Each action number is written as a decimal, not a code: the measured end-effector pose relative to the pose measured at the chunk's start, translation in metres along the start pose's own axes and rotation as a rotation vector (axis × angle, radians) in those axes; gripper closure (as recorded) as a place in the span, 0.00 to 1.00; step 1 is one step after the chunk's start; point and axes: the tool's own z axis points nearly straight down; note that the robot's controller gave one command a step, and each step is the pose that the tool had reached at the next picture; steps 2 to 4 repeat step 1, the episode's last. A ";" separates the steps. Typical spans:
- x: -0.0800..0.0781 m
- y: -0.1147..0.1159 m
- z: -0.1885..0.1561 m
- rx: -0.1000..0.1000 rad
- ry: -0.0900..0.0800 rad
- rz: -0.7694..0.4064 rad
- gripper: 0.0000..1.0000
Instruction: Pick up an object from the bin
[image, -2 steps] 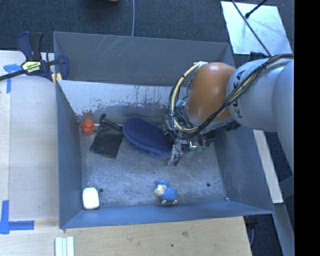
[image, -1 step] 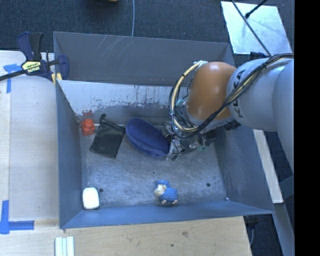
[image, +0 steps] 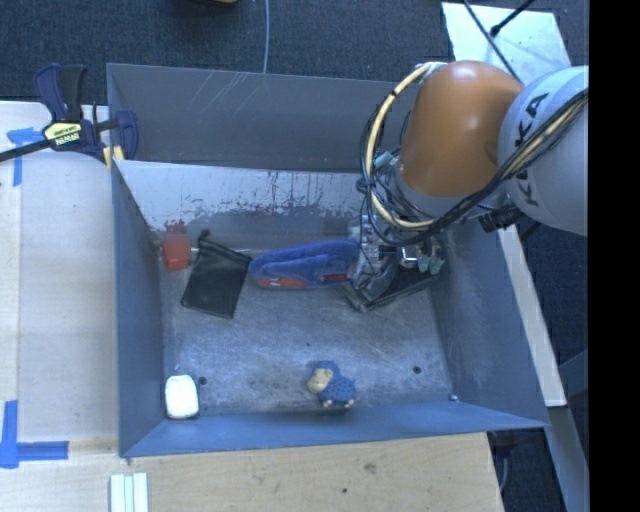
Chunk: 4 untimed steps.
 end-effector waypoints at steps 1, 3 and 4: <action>-0.007 -0.007 -0.055 0.000 -0.002 -0.356 1.00; -0.007 -0.007 -0.055 0.000 -0.002 -0.356 1.00; -0.007 -0.007 -0.055 0.000 -0.002 -0.356 1.00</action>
Offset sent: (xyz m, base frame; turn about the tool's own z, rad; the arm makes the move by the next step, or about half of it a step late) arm 0.0053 -0.0063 0.0540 -0.3580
